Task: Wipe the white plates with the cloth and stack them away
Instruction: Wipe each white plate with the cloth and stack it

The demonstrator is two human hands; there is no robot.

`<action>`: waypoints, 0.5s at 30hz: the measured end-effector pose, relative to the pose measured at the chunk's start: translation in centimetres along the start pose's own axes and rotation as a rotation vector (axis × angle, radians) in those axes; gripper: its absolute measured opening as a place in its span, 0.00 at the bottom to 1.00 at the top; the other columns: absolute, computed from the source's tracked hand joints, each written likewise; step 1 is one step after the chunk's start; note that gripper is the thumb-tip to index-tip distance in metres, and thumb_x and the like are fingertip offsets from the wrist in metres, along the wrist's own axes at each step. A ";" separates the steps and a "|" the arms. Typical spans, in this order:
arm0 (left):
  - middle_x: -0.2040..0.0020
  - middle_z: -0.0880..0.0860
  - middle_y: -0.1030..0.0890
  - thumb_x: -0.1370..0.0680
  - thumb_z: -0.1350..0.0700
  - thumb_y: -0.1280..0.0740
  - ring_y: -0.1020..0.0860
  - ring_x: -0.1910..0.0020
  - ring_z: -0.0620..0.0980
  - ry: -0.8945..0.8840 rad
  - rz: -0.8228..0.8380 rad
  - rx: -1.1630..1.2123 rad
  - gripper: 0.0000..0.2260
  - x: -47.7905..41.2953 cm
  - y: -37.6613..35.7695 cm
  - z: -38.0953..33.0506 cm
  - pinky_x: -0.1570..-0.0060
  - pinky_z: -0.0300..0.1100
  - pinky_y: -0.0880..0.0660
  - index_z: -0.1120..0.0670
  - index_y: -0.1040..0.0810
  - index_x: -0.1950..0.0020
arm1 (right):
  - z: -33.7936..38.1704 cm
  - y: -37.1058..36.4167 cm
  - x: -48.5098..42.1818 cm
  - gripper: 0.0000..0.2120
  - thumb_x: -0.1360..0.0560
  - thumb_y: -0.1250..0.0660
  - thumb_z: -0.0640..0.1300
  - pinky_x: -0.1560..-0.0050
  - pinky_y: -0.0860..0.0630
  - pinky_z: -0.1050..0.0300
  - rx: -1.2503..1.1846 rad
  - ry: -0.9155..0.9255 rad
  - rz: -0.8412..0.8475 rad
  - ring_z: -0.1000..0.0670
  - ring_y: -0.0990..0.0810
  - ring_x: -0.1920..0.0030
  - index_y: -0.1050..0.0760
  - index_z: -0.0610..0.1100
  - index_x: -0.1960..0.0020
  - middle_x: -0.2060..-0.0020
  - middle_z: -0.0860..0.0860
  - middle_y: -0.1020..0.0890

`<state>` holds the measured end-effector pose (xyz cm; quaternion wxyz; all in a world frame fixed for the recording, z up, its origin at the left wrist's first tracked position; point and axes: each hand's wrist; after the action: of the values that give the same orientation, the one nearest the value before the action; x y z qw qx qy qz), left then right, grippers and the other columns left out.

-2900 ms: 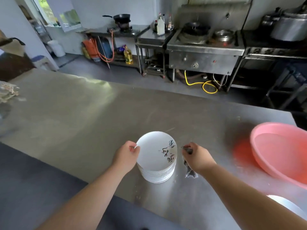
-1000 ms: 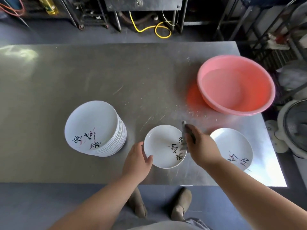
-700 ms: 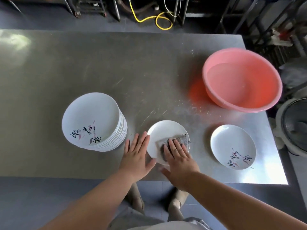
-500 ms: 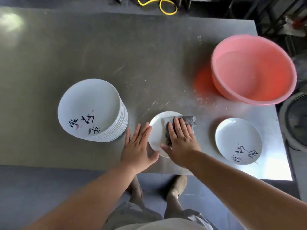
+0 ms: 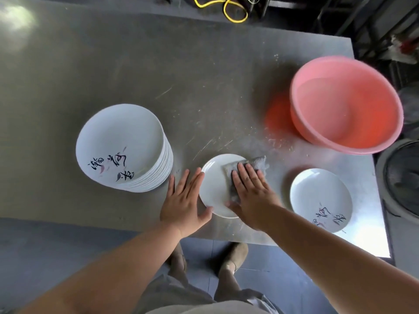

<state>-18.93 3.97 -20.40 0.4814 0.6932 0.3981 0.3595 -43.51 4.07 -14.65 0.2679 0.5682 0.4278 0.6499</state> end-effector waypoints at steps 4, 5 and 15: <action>0.13 0.50 0.52 0.22 0.30 0.42 0.52 0.15 0.53 0.025 0.014 -0.011 0.45 -0.1 -0.1 0.0 0.19 0.64 0.53 0.53 0.53 0.14 | 3.2 0.0 -1.4 0.42 0.22 0.65 0.71 0.19 0.70 0.44 -0.124 0.051 0.012 0.45 0.77 0.21 0.74 0.47 0.19 0.21 0.48 0.75; 0.13 0.49 0.54 0.22 0.30 0.44 0.54 0.15 0.53 0.027 0.030 -0.019 0.45 -0.1 -0.1 -0.1 0.18 0.63 0.55 0.53 0.55 0.14 | 3.7 -0.4 -0.6 0.42 0.21 0.64 0.71 0.19 0.68 0.44 -0.111 0.123 0.033 0.45 0.77 0.21 0.72 0.47 0.18 0.21 0.49 0.74; 0.13 0.49 0.53 0.24 0.39 0.40 0.52 0.15 0.55 0.031 0.023 0.049 0.43 -0.5 0.2 -0.5 0.20 0.67 0.53 0.53 0.53 0.14 | -2.4 1.2 0.0 0.44 0.23 0.67 0.71 0.18 0.66 0.45 0.089 0.163 0.015 0.46 0.71 0.19 0.69 0.47 0.16 0.19 0.49 0.70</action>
<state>-19.54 3.70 -20.13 0.4538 0.7037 0.4064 0.3656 -45.73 2.91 -13.59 0.2015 0.5280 0.4725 0.6763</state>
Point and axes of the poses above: each hand's wrist, its own x-axis away from the middle knuckle, its own y-axis out of the back of the hand, z = x × y
